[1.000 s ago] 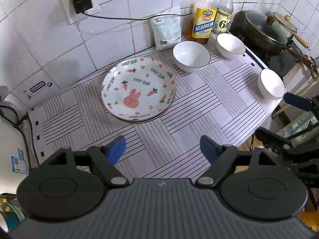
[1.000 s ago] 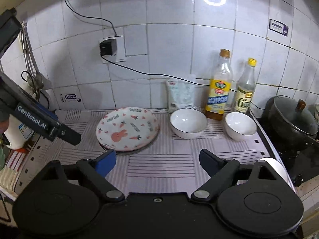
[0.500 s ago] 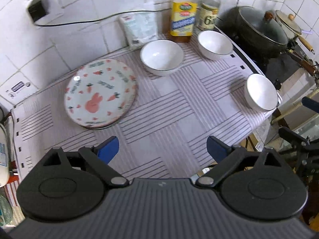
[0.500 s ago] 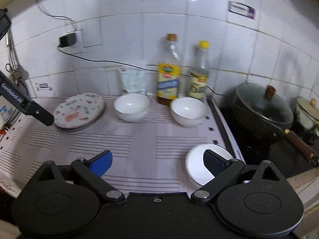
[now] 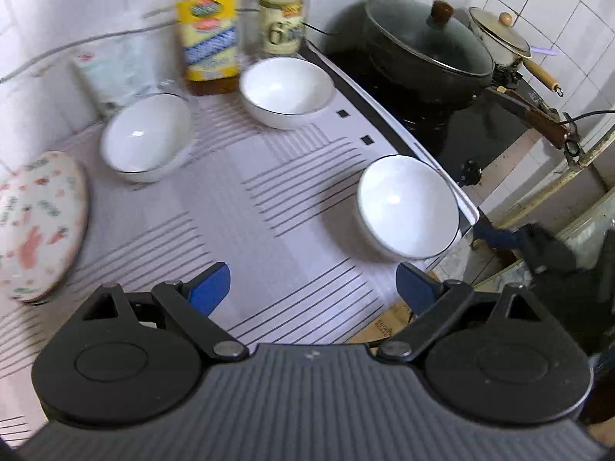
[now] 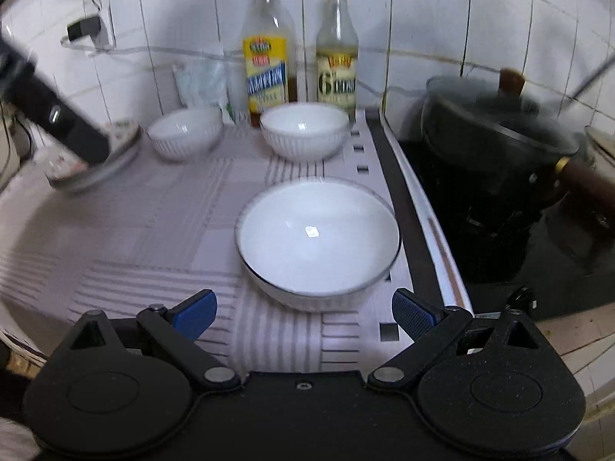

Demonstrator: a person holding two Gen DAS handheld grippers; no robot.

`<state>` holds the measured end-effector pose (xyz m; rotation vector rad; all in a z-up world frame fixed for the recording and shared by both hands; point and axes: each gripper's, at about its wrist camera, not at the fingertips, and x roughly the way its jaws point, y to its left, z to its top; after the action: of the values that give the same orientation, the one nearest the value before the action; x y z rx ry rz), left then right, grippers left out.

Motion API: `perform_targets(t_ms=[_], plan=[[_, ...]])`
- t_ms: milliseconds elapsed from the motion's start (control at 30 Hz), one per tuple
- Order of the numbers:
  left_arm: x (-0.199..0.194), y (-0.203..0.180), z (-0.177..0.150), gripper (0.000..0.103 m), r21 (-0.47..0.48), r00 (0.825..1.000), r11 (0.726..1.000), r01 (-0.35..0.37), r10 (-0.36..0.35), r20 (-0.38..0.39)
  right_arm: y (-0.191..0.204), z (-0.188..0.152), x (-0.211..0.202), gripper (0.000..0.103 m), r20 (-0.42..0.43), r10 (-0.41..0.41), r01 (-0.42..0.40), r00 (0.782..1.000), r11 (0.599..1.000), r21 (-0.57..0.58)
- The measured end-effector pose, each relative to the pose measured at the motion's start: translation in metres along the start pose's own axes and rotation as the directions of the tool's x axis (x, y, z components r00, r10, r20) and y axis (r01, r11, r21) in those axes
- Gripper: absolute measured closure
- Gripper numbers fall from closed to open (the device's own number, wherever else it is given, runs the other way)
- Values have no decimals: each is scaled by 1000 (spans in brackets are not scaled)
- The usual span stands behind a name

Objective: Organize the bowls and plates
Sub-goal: 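Move both grippers to the white bowl beside the stove, then grasp the rim of the white bowl with both grippers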

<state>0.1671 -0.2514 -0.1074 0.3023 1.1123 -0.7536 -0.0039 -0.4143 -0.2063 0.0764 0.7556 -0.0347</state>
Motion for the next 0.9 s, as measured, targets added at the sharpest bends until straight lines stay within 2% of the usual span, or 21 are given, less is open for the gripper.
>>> perform_targets(t_ms=[133, 300, 400, 467, 533, 567, 733, 833, 900], plan=[[44, -13, 5, 11, -58, 999, 998, 32, -33, -16, 0, -13, 24, 4, 39, -20, 22, 999, 998, -51], [87, -15, 9, 18, -134, 994, 986, 103, -105, -13, -3, -21, 41, 4, 116, -27, 30, 993, 999, -24], [100, -20, 10, 28, -139, 995, 985, 100, -102, -8, -6, -23, 48, 4, 166, -24, 25, 986, 1000, -4], [106, -24, 11, 32, -116, 996, 989, 87, -88, -4, -8, -22, 52, 4, 175, -15, 14, 984, 1000, 4], [112, -26, 13, 44, -109, 997, 991, 81, -83, -11, -10, -22, 55, 5, 180, -6, 3, 984, 1000, 17], [115, -26, 14, 46, -107, 997, 991, 79, -81, -15, -10, -21, 55, 5, 185, 0, -4, 983, 1000, 22], [123, -24, 14, 77, -116, 996, 990, 76, -82, -45, -9, -18, 62, 5, 194, 8, -15, 981, 999, 38], [122, -24, 13, 86, -118, 994, 988, 97, -103, -45, -7, -17, 62, 5, 186, 8, -15, 982, 999, 37], [122, -27, 12, 86, -103, 995, 991, 84, -89, -42, -7, -16, 61, 5, 184, 11, -18, 983, 999, 38]])
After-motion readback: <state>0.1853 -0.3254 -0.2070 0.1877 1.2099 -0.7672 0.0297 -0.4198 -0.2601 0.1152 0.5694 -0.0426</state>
